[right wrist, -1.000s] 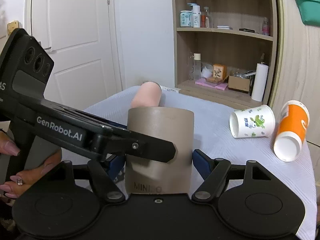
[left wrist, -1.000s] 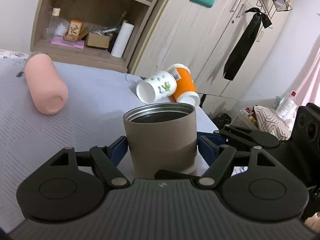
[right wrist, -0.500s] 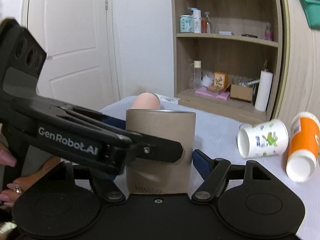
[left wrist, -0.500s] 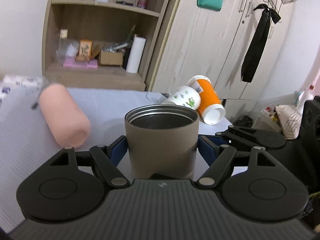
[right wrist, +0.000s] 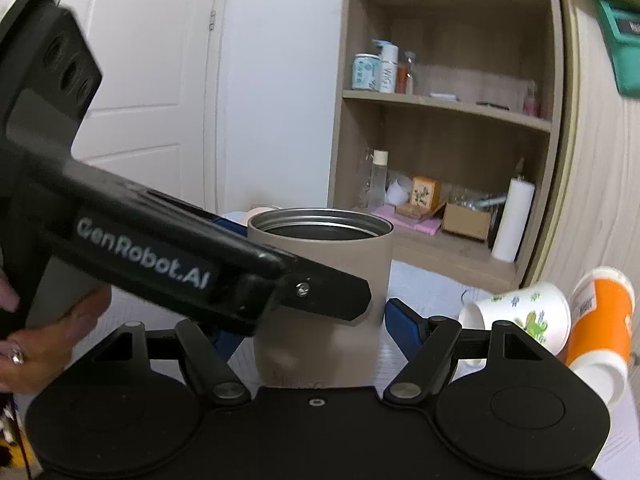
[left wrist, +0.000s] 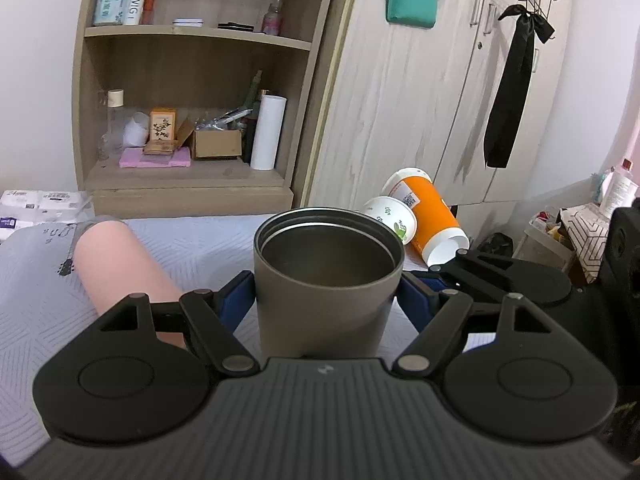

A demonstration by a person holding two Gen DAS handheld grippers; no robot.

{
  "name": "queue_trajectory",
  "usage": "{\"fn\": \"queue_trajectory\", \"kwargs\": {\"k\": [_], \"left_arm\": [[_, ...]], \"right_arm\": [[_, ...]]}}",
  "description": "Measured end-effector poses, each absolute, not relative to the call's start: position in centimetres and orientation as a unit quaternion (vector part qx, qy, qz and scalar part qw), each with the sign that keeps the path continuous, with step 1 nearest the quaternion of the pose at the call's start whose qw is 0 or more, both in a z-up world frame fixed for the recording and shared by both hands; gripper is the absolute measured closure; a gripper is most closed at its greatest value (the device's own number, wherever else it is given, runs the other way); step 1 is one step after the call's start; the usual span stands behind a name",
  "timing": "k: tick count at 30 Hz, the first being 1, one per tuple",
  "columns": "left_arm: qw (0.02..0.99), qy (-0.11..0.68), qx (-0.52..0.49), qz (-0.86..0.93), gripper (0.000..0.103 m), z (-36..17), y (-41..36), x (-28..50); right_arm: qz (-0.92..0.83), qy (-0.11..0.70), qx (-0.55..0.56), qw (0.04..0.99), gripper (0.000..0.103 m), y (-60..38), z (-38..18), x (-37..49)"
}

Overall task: Flip cup upright
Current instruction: 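Lower the upright tumbler onto the table and open the right gripper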

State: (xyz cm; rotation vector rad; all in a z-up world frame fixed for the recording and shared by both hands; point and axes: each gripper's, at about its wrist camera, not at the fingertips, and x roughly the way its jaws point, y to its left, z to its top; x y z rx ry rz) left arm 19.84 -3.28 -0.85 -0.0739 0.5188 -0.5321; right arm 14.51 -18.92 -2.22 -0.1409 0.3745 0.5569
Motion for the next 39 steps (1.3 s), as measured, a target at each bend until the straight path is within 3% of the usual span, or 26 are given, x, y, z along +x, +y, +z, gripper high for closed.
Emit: {"fn": "queue_trajectory", "kwargs": {"k": [11,18,21,27,39], "left_arm": [[0.934,0.251,0.007,-0.256,0.026,-1.4,-5.0,18.5],[0.927,0.272,-0.035,-0.254,0.024,-2.2,-4.0,18.6],[0.926,0.278,-0.051,-0.251,0.022,-2.5,-3.5,18.3],[0.929,0.287,-0.074,-0.221,0.021,-2.7,-2.4,17.0],[0.951,0.246,-0.076,-0.171,0.015,1.1,-0.3,9.9]], "right_arm": [[0.268,0.181,-0.065,0.944,0.025,-19.5,-3.2,14.0],[0.257,0.182,-0.079,0.946,0.024,-19.0,-3.2,13.9],[0.247,0.189,-0.091,0.946,0.016,-18.8,-3.3,13.6],[0.228,0.191,-0.077,0.952,0.016,-19.5,-3.2,12.1],[0.196,0.176,-0.037,0.964,0.016,-21.1,-0.3,6.5]]}}
